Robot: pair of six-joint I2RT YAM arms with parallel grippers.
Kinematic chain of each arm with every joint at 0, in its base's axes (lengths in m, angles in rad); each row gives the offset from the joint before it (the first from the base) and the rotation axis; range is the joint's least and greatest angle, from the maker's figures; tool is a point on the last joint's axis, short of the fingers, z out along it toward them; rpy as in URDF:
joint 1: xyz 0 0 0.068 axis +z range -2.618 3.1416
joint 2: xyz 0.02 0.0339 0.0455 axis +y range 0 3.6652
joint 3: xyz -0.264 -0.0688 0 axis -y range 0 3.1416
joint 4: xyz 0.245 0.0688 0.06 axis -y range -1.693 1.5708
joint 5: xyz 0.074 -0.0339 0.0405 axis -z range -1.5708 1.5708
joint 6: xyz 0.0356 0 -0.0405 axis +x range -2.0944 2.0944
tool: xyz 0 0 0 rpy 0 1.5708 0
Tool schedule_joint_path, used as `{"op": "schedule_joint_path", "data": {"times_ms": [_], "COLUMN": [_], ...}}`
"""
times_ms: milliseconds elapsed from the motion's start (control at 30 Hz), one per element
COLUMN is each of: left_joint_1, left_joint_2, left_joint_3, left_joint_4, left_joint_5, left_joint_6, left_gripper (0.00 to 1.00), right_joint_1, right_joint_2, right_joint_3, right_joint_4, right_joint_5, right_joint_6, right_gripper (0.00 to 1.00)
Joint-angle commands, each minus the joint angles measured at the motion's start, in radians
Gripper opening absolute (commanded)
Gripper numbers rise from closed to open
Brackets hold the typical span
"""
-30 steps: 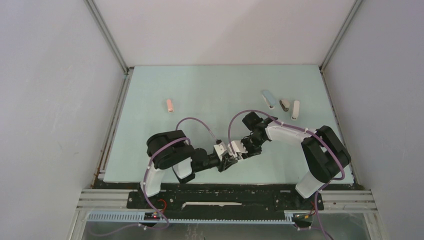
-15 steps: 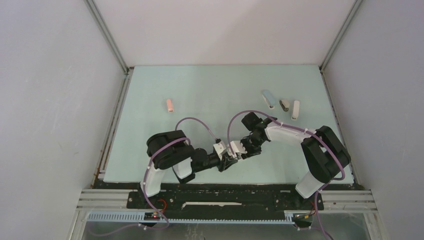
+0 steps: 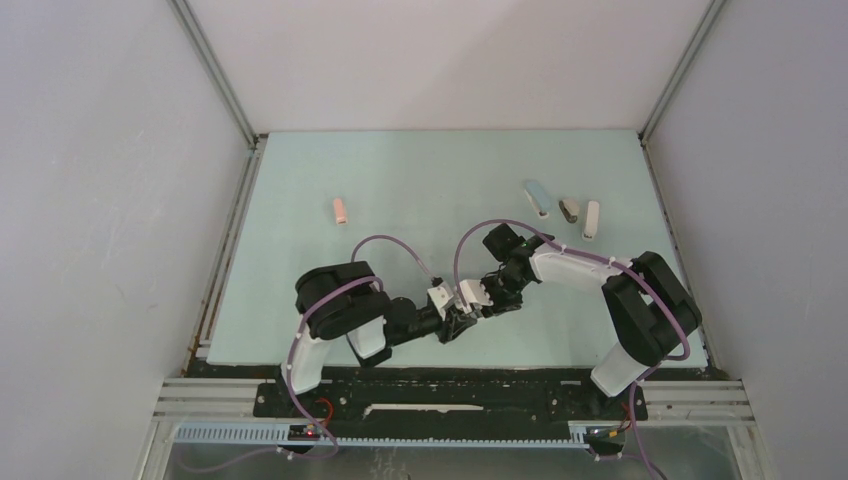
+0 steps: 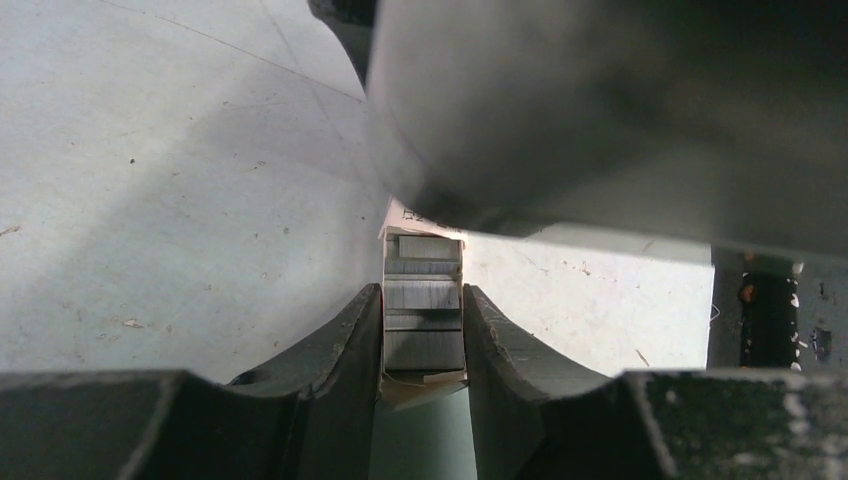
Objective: Unload the staples from the stapler
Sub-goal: Close the staple box at the center of the board.
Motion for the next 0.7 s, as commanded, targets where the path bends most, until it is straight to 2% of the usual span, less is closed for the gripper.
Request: {"op": "schedule_joint_path", "data": {"times_ms": [0, 367, 500, 667], "left_joint_1": [-0.013, -0.012, -0.012, -0.012], "left_joint_2": [0.064, -0.039, -0.110, -0.183], "left_joint_3": [0.002, -0.053, -0.091, -0.139], "left_joint_4": [-0.034, -0.034, -0.034, -0.034], "left_joint_5": [-0.039, -0.086, -0.132, -0.164], "left_joint_6": [-0.003, -0.006, -0.006, -0.008], "left_gripper": [0.42, 0.58, 0.64, 0.65], "right_joint_1": [0.034, -0.035, -0.057, -0.078], "right_joint_2": [-0.003, -0.081, -0.106, -0.145], "right_joint_3": [0.007, 0.007, 0.007, 0.007], "right_joint_4": [0.038, 0.023, 0.002, -0.031], "right_joint_5": [-0.082, -0.123, -0.131, -0.141], "right_joint_6": [0.017, 0.013, -0.003, -0.019], "right_gripper": [0.47, 0.68, 0.71, 0.71]}}
